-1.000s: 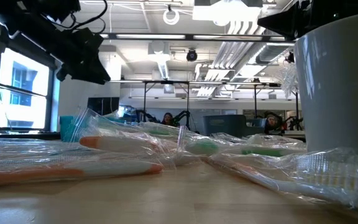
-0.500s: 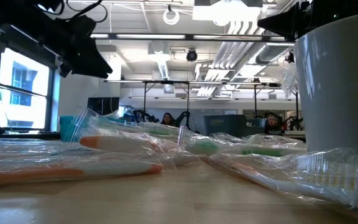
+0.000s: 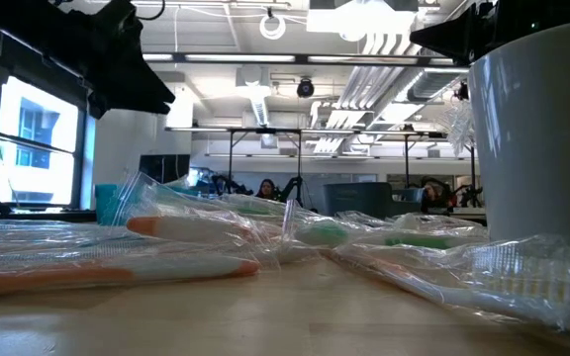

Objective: Pick & Place Toothbrushes
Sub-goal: Put the orange toothbrush into the dark gray bin

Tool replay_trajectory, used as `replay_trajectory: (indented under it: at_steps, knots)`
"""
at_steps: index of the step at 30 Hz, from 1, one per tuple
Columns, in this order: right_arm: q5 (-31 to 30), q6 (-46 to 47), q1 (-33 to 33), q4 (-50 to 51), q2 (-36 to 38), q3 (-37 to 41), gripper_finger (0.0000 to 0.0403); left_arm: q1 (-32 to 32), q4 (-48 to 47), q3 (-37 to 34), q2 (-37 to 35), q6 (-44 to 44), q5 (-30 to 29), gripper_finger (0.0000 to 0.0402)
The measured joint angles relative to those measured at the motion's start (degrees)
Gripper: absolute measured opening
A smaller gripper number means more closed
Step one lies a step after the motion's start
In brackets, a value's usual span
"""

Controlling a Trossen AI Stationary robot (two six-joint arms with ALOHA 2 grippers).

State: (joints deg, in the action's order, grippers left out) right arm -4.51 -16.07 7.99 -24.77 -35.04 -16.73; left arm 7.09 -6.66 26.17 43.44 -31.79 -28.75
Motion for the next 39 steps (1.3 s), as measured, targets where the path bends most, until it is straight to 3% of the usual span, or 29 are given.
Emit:
replay_trajectory:
  at_steps: [12, 17, 23, 30, 39]
  knots:
    - [0.2, 1.4, 0.0, 0.0, 0.0, 0.0, 0.0003, 4.7, -1.2, 7.0, 4.1, 3.1, -3.7, 0.0135]
    - [0.2, 1.4, 0.0, 0.1, 0.0, 0.0, 0.0003, 4.6, -8.2, 12.0, 9.0, 1.4, -4.0, 0.0135]
    - [0.2, 1.4, 0.0, 0.1, 0.0, 0.0, 0.0003, 4.6, -23.5, 20.3, 15.3, -4.5, -3.1, 0.0135]
    - [0.2, 1.4, 0.0, 0.2, 0.0, 0.0, 0.0003, 4.6, -40.6, 30.2, 23.8, -10.6, 3.1, 0.0135]
    - [0.2, 1.4, 0.0, 0.5, 0.0, 0.0, 0.0003, 4.6, -51.4, 35.2, 30.3, -11.9, 19.6, 0.0135]
